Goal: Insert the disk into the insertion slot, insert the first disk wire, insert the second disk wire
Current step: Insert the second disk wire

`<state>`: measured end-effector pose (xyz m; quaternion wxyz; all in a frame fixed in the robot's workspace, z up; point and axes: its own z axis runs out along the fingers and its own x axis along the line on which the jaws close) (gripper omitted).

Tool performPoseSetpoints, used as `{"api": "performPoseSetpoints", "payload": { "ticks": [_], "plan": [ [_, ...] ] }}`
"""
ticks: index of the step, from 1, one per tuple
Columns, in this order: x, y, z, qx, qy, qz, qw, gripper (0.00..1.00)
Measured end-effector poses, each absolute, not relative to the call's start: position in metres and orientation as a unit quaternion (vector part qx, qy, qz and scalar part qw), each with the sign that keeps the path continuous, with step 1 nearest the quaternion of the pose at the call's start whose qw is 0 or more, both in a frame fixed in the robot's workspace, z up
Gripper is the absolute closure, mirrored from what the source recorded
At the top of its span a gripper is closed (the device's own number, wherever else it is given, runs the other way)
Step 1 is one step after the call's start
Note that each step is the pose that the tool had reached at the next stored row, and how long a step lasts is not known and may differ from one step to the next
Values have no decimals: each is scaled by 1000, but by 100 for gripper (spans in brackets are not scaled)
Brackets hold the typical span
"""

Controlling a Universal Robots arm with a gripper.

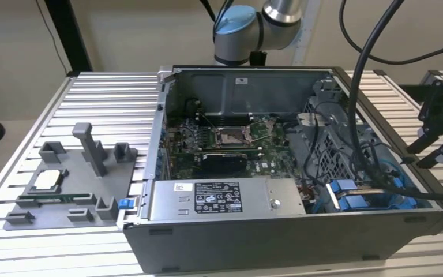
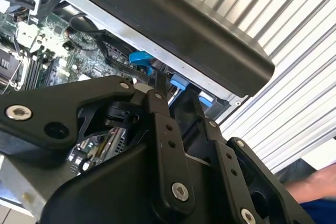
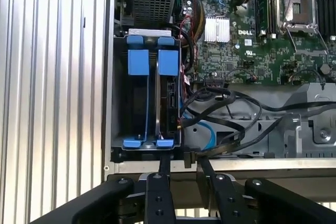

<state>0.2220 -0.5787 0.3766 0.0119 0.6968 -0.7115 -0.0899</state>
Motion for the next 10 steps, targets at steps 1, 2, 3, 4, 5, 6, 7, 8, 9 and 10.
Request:
{"api": "performPoseSetpoints", "payload": {
  "ticks": [1, 2, 3, 4, 5, 6, 7, 8, 9, 10],
  "plan": [
    [222, -579, 376, 696, -712, -91, 11, 0],
    [222, -579, 376, 695, -713, -92, 10, 0],
    [221, -579, 375, 695, -713, -94, 10, 0],
    [221, -579, 375, 694, -714, -95, 9, 0],
    [221, -579, 375, 693, -714, -96, 9, 0],
    [221, -579, 374, 693, -715, -97, 8, 0],
    [221, -579, 374, 692, -715, -98, 7, 0],
    [221, -579, 373, 691, -716, -99, 6, 0],
    [221, -579, 373, 691, -716, -100, 5, 0],
    [221, -579, 373, 690, -716, -102, 3, 0]
  ]
}}
